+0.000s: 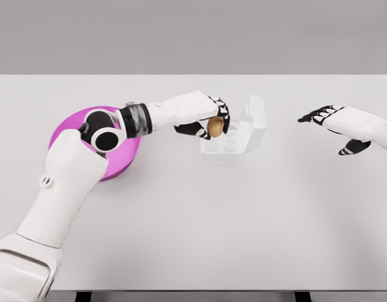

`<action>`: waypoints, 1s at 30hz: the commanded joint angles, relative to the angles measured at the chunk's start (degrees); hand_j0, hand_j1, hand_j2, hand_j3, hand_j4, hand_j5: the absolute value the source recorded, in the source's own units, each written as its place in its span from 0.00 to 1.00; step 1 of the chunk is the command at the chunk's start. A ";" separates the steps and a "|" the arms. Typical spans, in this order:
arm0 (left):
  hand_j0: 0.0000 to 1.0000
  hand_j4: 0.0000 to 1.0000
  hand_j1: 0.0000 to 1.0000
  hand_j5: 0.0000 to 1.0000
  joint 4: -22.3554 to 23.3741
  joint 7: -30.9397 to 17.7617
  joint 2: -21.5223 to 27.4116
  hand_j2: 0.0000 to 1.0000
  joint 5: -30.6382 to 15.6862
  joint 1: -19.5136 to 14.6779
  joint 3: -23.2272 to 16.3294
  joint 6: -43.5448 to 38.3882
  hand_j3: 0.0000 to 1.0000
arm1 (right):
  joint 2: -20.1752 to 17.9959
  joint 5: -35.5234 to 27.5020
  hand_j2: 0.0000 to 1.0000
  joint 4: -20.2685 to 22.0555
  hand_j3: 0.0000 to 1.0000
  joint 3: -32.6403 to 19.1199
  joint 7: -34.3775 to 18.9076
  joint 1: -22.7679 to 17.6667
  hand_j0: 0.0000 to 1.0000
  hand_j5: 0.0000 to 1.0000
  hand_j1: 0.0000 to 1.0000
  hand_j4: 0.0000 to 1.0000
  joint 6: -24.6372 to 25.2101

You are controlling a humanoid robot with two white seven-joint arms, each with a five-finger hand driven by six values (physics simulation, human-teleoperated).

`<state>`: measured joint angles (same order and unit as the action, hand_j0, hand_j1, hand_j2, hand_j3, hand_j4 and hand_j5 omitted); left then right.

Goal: Pack egg into the box and close the box lid

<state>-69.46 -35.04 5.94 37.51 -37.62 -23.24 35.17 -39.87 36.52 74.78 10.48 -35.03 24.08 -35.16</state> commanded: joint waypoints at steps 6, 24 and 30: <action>0.41 0.41 0.41 0.41 7.06 0.04 -2.51 0.41 0.19 -1.58 0.04 -0.17 0.41 | -0.03 -0.31 1.00 0.02 1.00 -0.02 0.03 -0.09 1.00 1.00 1.00 1.00 0.16; 0.69 0.69 0.69 0.69 8.38 0.04 -2.69 0.69 0.02 -2.37 0.39 -0.17 0.69 | -0.03 -0.31 1.00 0.02 1.00 -0.02 0.03 -0.09 1.00 1.00 1.00 1.00 0.16; 0.81 0.81 0.81 0.81 8.38 0.04 -2.69 0.81 0.02 -2.46 0.74 -0.17 0.81 | -0.03 -0.31 1.00 0.02 1.00 -0.02 0.03 -0.09 1.00 1.00 1.00 1.00 0.16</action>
<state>-61.06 -35.04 3.26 37.96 -40.08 -22.68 35.16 -39.84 36.52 74.81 10.48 -35.03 23.99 -35.16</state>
